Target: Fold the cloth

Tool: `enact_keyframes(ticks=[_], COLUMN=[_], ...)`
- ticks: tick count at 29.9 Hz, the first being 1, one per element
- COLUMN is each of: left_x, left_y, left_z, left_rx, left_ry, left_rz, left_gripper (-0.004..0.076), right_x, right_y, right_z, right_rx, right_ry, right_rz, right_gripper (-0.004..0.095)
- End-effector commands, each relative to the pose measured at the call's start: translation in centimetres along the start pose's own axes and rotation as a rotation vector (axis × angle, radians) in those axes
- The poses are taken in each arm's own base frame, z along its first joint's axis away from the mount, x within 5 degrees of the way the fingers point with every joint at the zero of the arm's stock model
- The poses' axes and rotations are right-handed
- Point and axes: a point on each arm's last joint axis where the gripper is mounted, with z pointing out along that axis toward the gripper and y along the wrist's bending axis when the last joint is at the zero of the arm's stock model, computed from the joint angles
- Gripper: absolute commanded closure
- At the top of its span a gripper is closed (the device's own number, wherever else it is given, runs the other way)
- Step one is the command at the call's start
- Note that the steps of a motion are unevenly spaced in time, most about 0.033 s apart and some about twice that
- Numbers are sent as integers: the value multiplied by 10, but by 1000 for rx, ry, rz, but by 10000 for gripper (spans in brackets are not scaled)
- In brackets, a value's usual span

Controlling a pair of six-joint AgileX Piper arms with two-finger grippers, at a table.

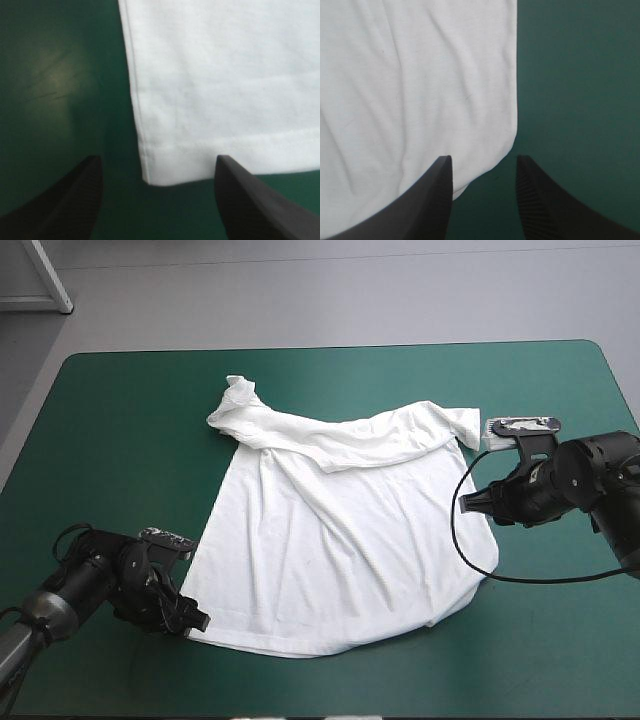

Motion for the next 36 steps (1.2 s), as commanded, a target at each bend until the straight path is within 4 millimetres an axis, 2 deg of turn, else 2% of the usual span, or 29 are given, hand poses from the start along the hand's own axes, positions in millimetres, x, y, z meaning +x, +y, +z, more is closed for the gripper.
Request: enact_keyframes(ticks=[1, 5, 8, 10, 11, 19, 26, 30, 36], left_x=[-2, -1, -2, -2, -3, -4, -4, -4, -5], left_y=[-2, -2, -2, -3, -3, -4, -4, -4, -7], left_z=[0, 4, 4, 4, 4, 4, 4, 4, 4], left_rx=[0, 2, 7, 14, 20, 30, 30, 31, 65], left_ry=[-68, -58, -71, -76, -80, -93, -101, -102, -111], left_rz=[-35, -37, -41, -37, -38, -32, -32, -33, -52], left_gripper=[287, 391, 566, 715, 729, 733, 733, 733, 733], right_x=[-4, -5, -5, -3, -2, 11, 38, 46, 43], right_y=[1, 0, 0, 0, 0, -1, 1, 4, 6], right_z=[-13, -9, 7, 24, 32, 80, 110, 118, 125], right_rx=[-6, 1, 4, 8, 9, 10, -29, -63, -88], right_ry=[-71, -71, -16, 35, 57, 165, 225, 220, 206], right_rz=[-11, -23, -25, -21, -16, -5, 36, 74, 100], right_gripper=[519, 502, 457, 432, 423, 408, 408, 408, 408])
